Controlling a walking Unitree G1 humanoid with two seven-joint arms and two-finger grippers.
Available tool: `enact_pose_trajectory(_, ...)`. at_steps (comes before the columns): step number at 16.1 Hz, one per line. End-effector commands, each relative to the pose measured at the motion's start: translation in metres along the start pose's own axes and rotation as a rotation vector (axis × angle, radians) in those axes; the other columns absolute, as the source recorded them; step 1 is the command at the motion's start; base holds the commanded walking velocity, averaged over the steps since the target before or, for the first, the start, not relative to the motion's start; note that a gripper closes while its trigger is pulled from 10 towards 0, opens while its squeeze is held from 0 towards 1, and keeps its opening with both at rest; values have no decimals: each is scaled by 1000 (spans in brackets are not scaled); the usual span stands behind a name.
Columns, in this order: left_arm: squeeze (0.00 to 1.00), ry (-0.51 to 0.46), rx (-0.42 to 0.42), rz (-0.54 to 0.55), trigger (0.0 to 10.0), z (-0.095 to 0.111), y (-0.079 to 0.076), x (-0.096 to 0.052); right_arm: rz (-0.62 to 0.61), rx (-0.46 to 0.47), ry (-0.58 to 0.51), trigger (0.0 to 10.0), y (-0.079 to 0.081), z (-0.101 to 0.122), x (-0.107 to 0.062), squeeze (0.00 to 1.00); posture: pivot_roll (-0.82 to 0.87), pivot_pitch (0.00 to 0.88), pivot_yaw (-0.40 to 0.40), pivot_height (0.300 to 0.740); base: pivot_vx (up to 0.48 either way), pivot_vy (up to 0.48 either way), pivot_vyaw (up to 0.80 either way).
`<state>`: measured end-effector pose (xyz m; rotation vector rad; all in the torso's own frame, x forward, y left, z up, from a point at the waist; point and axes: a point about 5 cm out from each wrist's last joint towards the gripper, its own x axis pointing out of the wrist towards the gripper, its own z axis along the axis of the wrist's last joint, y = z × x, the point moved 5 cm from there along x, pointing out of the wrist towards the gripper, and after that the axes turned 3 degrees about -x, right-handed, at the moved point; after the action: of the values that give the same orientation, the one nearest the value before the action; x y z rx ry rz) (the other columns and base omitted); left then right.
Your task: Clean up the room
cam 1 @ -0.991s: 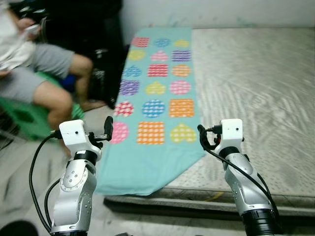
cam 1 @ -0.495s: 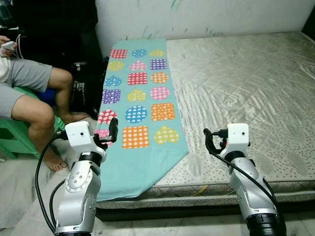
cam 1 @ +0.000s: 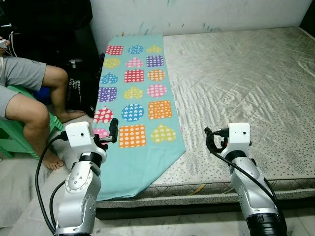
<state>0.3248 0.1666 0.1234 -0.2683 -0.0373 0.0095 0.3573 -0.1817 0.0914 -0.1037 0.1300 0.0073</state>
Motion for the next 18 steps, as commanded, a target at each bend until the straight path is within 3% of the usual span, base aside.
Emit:
enact_pose_trajectory(1,0,0,15,19,10000,3,9,-4,-16,18,-21,10000,-2,4,-3,0,-141,131,90,740,0,0,0)
enact_pose_trajectory(4,0,6,22,32,10000,2,15,-6,2,20,-19,10000,-1,1,-8,0,-140,147,92,740,0,0,0)
enact_pose_trajectory(18,0,12,30,32,10000,4,12,-5,42,22,-15,10000,7,0,-10,0,-138,165,99,740,0,0,0)
